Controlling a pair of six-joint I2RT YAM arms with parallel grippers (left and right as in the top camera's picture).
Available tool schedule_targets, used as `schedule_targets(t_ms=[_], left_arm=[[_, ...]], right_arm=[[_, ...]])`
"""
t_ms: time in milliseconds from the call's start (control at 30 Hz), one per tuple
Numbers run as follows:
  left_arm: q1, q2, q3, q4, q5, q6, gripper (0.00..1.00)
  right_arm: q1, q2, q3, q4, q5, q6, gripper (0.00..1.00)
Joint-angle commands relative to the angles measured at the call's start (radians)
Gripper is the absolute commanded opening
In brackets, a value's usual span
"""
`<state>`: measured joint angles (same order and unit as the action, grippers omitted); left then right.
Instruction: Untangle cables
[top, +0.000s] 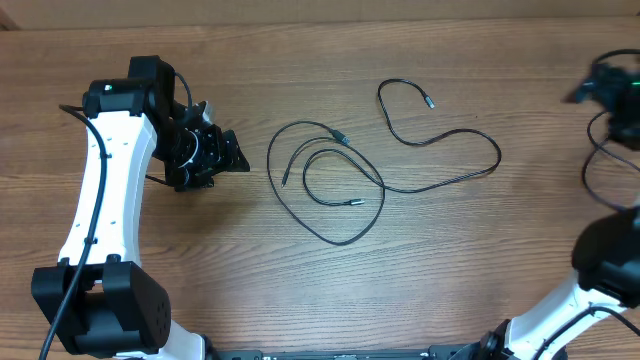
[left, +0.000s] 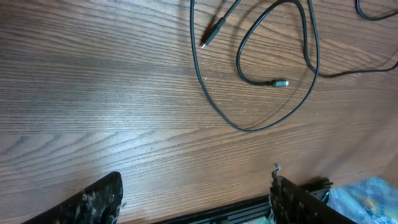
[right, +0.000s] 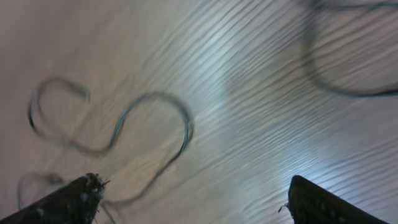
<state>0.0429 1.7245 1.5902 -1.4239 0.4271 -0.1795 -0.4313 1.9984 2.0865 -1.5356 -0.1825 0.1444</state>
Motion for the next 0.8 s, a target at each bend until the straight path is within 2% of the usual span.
schedule_targets(t_ms=[0, 200, 333, 467, 600, 767], left_arm=[[0.003, 0.001, 0.003, 0.0, 0.008, 0.019, 0.76], [0.003, 0.001, 0.003, 0.011, -0.046, 0.022, 0.76], [0.003, 0.001, 0.003, 0.021, -0.234, 0.004, 0.76], [0.003, 0.001, 0.002, -0.018, -0.442, -0.097, 0.77], [0.002, 0.001, 0.002, -0.047, -0.452, -0.105, 0.79], [-0.014, 0.001, 0.002, -0.052, -0.452, -0.105, 0.79]], right_arm=[[0.068, -0.005, -0.104, 0.013, -0.021, -0.041, 0.95], [0.161, -0.005, -0.335, 0.105, -0.01, 0.048, 0.94], [0.19, -0.005, -0.473, 0.193, 0.002, 0.146, 0.93], [0.205, -0.005, -0.577, 0.297, 0.002, 0.202, 0.9], [0.226, -0.005, -0.659, 0.41, 0.001, 0.22, 0.86], [0.268, -0.005, -0.726, 0.545, 0.001, 0.236, 0.75]])
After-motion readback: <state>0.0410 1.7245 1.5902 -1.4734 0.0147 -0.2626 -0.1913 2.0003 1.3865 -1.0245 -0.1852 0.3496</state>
